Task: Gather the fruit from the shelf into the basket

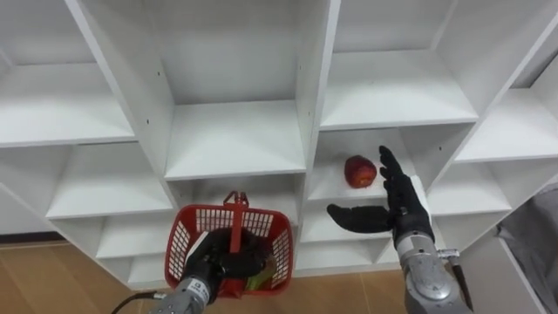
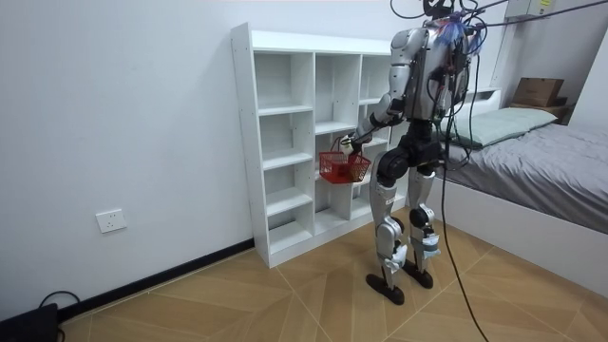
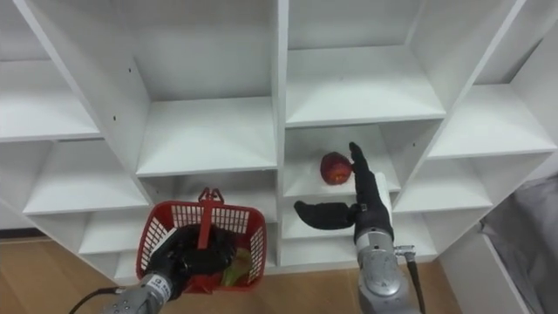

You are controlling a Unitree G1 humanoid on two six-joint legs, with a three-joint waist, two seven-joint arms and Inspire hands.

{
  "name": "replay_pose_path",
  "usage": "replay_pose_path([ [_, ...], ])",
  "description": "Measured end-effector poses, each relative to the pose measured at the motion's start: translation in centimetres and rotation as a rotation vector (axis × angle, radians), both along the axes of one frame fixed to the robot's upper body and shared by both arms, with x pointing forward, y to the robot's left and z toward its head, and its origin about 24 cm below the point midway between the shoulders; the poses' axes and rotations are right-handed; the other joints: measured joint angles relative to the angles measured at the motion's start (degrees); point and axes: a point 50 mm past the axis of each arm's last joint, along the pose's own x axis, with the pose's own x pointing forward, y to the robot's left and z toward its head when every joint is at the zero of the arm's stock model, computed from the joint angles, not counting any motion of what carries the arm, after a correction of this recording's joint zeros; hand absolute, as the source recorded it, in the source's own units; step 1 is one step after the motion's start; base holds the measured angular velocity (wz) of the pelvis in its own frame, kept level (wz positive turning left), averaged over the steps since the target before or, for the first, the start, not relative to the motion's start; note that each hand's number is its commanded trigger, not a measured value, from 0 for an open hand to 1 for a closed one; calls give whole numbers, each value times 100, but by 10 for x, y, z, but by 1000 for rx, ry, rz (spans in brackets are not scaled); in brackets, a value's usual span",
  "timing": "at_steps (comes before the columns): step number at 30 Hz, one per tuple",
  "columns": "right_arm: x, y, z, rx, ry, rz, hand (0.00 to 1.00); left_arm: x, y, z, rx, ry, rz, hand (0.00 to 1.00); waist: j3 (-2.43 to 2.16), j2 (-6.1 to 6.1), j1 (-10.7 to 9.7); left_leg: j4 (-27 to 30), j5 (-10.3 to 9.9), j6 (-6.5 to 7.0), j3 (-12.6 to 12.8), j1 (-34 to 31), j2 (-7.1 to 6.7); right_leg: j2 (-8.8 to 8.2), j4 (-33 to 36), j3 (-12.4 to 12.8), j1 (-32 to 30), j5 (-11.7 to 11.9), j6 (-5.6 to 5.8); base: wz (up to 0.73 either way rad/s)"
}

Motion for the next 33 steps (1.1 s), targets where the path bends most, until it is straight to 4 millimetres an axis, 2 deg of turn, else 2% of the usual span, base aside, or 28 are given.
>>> replay_pose_path([
  [9, -1, -5, -4, -15, 19, -32, 0, -9, 6, -4, 17, 24, 2, 100, 0, -57, 9, 33, 0, -1, -22, -49, -3, -6, -7, -31, -28, 0, 0, 1],
  [13, 1, -13, -8, -34, 42, -46, 0, -11, 10, -6, 20, 36, 8, 100, -1, -90, 16, 80, 1, 0, -70, -174, -13, -34, 7, -145, -106, -1, 2, 10],
  [16, 8, -29, -13, -46, 76, -105, 0, -15, 14, -12, 29, 66, 9, 100, -5, -115, -7, 158, 2, 2, -162, -313, -29, -66, 15, -308, -149, -2, 4, 19],
  [22, 36, -47, 3, -71, 31, -180, 0, -18, 18, -16, 33, 92, -4, 100, -9, -128, 8, 298, 3, 5, -352, -633, -33, -80, 131, -440, -399, -3, 2, 13],
  [25, 56, -56, 13, -98, 17, -207, 0, -15, 21, -14, 42, 85, -11, 100, 9, -167, 34, 326, 33, 10, -380, -771, -34, -88, 196, -463, -536, -4, 1, 9],
  [27, 65, -60, 21, -123, -4, -216, 0, -15, 23, -14, 51, 88, -11, 100, 20, -204, 44, 420, 38, 10, -457, -956, -35, -103, 215, -581, -651, -4, 0, 18],
  [29, 68, -63, 22, -133, -2, -223, 0, -17, 25, -16, 55, 97, -9, 100, 43, -248, 45, 469, 40, 9, -505, -1044, -34, -101, 215, -625, -689, -4, 0, 16],
  [33, 70, -66, 22, -136, 11, -237, 0, -19, 28, -18, 62, 116, -15, 100, 49, -295, 165, 536, 43, 5, -599, -1259, -40, -103, 230, -711, -846, -2, -2, 13],
])
